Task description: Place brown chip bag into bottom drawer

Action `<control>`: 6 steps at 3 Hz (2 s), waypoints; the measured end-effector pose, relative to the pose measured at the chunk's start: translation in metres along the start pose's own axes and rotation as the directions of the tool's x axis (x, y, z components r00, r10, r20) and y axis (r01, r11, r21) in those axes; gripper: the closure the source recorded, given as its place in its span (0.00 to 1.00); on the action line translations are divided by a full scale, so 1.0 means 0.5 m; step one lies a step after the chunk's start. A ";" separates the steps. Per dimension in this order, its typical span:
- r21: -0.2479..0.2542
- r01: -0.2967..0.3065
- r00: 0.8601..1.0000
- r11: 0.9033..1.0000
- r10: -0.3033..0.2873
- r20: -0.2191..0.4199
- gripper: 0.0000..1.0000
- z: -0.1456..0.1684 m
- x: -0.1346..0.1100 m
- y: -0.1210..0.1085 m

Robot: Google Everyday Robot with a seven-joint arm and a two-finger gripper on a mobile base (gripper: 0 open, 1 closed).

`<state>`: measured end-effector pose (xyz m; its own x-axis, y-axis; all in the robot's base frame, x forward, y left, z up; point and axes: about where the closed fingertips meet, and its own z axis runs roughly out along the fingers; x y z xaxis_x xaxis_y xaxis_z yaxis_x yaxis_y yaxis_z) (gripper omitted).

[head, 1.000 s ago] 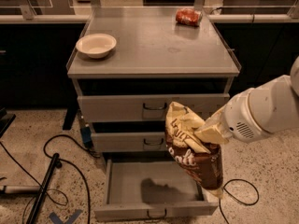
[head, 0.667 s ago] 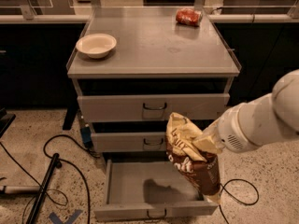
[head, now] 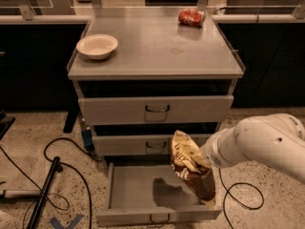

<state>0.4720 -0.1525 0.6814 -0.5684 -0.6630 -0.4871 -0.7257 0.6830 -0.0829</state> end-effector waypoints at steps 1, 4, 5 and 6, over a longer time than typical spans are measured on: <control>0.039 -0.041 0.999 0.998 0.041 -0.009 1.00 0.088 -0.001 -0.053; 0.080 -0.114 0.992 0.990 0.118 -0.045 1.00 0.226 0.031 -0.095; 0.038 -0.124 0.988 0.992 0.127 -0.084 1.00 0.341 0.164 -0.010; -0.065 -0.216 0.969 0.974 0.206 -0.133 1.00 0.464 0.342 0.098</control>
Offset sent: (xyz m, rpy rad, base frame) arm 0.1016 -0.0159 -0.1014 -0.0312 0.0221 -0.1856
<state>0.4293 -0.1613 0.3922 -0.7522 -0.5426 -0.3739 -0.6092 0.7889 0.0808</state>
